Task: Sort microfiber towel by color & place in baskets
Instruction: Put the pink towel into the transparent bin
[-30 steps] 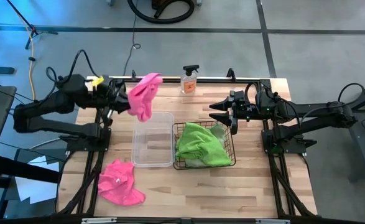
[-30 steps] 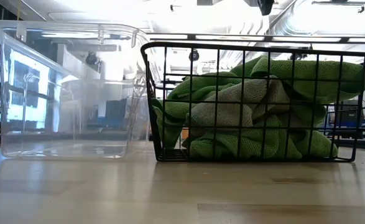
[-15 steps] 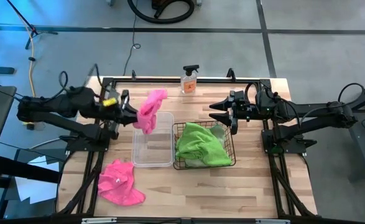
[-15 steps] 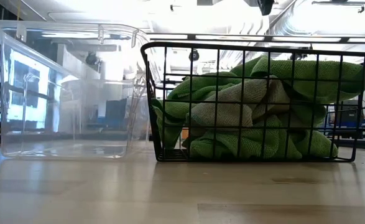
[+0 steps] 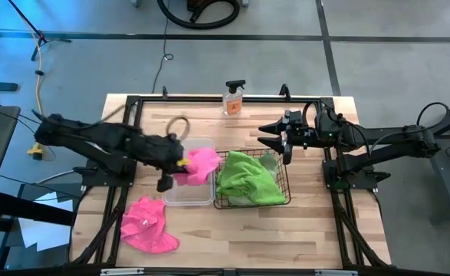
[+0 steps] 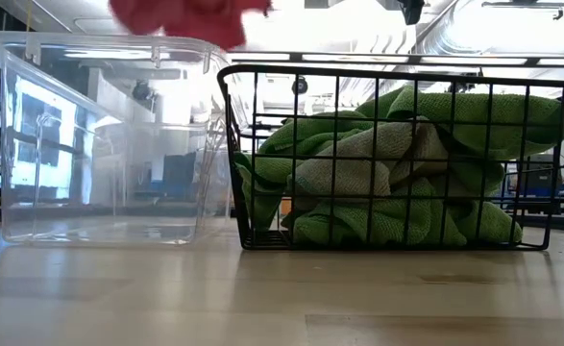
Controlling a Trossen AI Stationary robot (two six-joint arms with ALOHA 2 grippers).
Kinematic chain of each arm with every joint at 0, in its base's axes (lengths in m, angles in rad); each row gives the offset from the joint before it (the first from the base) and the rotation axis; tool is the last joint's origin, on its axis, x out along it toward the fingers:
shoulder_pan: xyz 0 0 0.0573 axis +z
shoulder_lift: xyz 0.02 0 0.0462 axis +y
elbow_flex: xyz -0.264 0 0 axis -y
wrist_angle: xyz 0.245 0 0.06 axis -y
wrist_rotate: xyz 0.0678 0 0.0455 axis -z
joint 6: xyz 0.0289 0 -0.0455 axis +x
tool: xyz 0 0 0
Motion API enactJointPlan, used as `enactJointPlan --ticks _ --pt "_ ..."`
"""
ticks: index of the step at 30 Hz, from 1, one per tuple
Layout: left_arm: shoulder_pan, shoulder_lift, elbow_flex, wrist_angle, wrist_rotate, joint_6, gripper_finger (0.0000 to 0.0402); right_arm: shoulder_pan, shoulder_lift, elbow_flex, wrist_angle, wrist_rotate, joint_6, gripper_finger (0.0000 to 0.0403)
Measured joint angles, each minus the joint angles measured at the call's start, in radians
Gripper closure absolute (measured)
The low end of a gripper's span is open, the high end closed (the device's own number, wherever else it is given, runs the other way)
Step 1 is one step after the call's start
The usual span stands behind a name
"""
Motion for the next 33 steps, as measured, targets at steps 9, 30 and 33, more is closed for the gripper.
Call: enactJointPlan --ticks 9,30,33 --pt "0.023 0.218 0.000 -0.187 0.024 -0.044 0.0401 0.000 0.000 0.000 -0.020 0.000 0.000 0.0196" --pt "0.029 0.569 -0.001 -0.217 0.015 0.026 0.0399 0.000 0.000 0.000 -0.074 -0.003 0.000 0.0196" --pt "0.036 0.580 -0.001 -0.217 0.016 0.036 0.0399 0.000 0.000 0.000 -0.075 -0.003 0.000 0.0196"
